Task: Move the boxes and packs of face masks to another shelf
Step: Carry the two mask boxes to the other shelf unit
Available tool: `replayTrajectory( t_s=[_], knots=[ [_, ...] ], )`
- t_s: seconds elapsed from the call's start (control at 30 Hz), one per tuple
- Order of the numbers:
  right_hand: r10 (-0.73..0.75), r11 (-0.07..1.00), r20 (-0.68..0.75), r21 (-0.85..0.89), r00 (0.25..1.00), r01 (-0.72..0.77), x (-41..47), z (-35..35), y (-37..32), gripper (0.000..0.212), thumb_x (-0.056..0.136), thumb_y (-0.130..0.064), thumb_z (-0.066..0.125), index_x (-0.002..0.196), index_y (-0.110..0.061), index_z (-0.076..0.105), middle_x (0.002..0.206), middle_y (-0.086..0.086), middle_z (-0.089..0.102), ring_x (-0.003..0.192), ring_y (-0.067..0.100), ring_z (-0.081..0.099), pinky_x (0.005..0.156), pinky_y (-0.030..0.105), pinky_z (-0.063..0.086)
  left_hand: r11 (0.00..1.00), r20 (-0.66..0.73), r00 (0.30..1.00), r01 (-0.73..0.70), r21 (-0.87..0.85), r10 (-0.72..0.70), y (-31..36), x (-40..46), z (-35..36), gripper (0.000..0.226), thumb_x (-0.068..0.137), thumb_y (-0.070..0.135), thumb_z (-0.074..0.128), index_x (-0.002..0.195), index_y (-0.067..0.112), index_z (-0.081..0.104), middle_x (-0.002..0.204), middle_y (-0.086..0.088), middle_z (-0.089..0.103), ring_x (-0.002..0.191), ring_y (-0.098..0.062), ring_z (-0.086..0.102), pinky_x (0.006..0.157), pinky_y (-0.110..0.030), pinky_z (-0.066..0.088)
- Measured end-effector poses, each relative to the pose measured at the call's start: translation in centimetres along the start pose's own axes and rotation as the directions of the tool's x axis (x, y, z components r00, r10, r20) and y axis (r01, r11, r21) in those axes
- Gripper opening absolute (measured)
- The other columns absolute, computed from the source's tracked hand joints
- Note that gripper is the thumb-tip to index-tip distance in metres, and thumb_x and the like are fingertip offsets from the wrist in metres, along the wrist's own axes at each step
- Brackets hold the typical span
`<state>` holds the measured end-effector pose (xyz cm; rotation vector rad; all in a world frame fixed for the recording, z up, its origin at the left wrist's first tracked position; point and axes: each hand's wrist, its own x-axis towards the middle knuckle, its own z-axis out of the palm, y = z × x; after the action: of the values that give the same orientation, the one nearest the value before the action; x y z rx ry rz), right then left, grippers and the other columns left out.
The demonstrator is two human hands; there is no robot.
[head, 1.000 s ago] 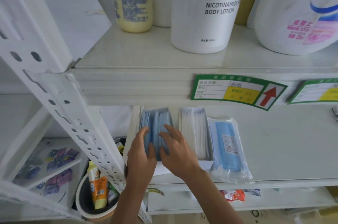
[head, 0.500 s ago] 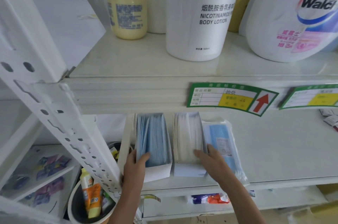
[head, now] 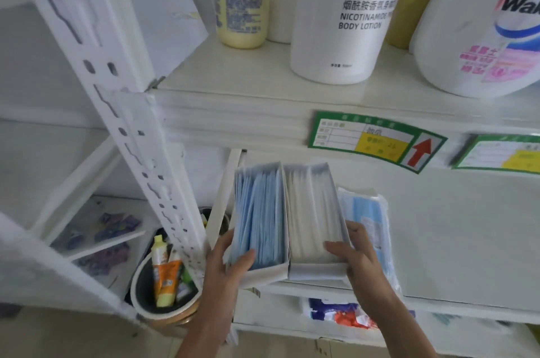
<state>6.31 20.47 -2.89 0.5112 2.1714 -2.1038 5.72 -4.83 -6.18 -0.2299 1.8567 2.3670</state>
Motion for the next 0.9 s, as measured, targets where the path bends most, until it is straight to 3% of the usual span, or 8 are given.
replayTrajectory(
  t_s=[0.13,0.23,0.3,0.37,0.43,0.5,0.57,0.9],
  knots=[
    [-0.02,0.991,0.168,0.133,0.986,-0.002,-1.4,-3.8,2.5,0.068,0.055,-0.039,0.081,0.118,-0.038,0.057,0.127,0.005,0.058,0.112,0.032,0.062,0.081,0.039,0.054,0.999,0.003,1.0,0.014,-0.049,-0.014,-1.8,-4.9,0.6,0.09,0.055,0.04,0.101,0.133,0.043,0.057,0.129,0.003,0.067,0.115,-0.022,0.069,0.086,-0.039,0.061],
    [0.021,0.989,0.357,0.13,0.934,-0.072,-2.8,-5.8,3.9,0.088,0.051,-0.036,0.09,0.13,-0.046,0.052,0.126,0.004,0.062,0.108,0.033,0.066,0.078,0.045,0.057,0.996,-0.047,0.997,0.058,-0.075,-0.062,-3.5,-9.0,1.2,0.107,0.058,0.035,0.101,0.146,0.049,0.042,0.145,0.006,0.055,0.13,-0.024,0.059,0.095,-0.048,0.058],
    [0.012,0.997,0.475,0.062,0.88,-0.047,-4.3,-6.4,4.3,0.095,0.056,-0.038,0.09,0.139,-0.048,0.045,0.127,0.005,0.061,0.104,0.031,0.065,0.073,0.045,0.058,0.997,-0.04,0.998,0.047,-0.064,-0.049,-4.3,-11.7,1.8,0.103,0.062,0.037,0.099,0.147,0.048,0.041,0.14,0.007,0.06,0.126,-0.021,0.062,0.092,-0.043,0.059],
    [0.018,0.999,0.518,0.015,0.855,-0.03,-5.7,-6.7,4.7,0.102,0.055,-0.041,0.09,0.142,-0.052,0.04,0.126,0.0,0.063,0.1,0.022,0.065,0.069,0.035,0.058,0.997,-0.094,0.994,0.042,-0.059,-0.047,-4.8,-14.1,2.2,0.101,0.058,0.045,0.098,0.145,0.043,0.046,0.133,0.008,0.066,0.121,-0.017,0.066,0.087,-0.034,0.059],
    [0.013,1.0,0.562,0.004,0.827,-0.019,-7.1,-6.5,4.6,0.105,0.052,-0.041,0.092,0.141,-0.059,0.038,0.131,-0.011,0.063,0.111,0.017,0.067,0.079,0.038,0.06,0.995,-0.175,0.984,0.007,-0.103,-0.025,-5.5,-16.7,2.1,0.099,0.057,0.044,0.098,0.144,0.038,0.05,0.135,0.002,0.066,0.122,-0.021,0.065,0.087,-0.033,0.059],
    [0.003,1.0,0.6,-0.022,0.8,0.013,-8.5,-5.6,4.4,0.106,0.05,-0.042,0.093,0.138,-0.062,0.037,0.136,-0.014,0.06,0.123,0.018,0.062,0.092,0.052,0.055,0.991,-0.192,0.981,-0.022,-0.129,-0.003,-6.5,-19.2,1.3,0.09,0.071,0.035,0.093,0.148,0.036,0.046,0.142,-0.002,0.061,0.129,-0.027,0.061,0.094,-0.037,0.057],
    [0.013,0.999,0.628,-0.045,0.778,0.019,-9.9,-4.4,4.5,0.112,0.043,-0.046,0.094,0.139,-0.06,0.038,0.138,-0.013,0.057,0.126,0.02,0.058,0.097,0.056,0.051,0.993,-0.24,0.971,-0.039,-0.11,0.012,-7.9,-21.6,-0.2,0.083,0.081,0.029,0.087,0.15,0.038,0.042,0.144,-0.004,0.059,0.13,-0.029,0.059,0.097,-0.04,0.056],
    [0.101,0.995,0.771,-0.078,0.629,-0.063,-14.1,1.9,6.7,0.116,0.028,-0.041,0.096,0.133,-0.049,0.047,0.117,-0.016,0.07,0.109,0.013,0.068,0.08,0.036,0.055,0.999,-0.588,0.807,-0.044,0.025,0.051,-13.8,-29.4,-6.5,0.085,0.085,0.024,0.085,0.151,0.042,0.036,0.14,-0.003,0.062,0.123,-0.029,0.065,0.093,-0.046,0.058]
  ],
)
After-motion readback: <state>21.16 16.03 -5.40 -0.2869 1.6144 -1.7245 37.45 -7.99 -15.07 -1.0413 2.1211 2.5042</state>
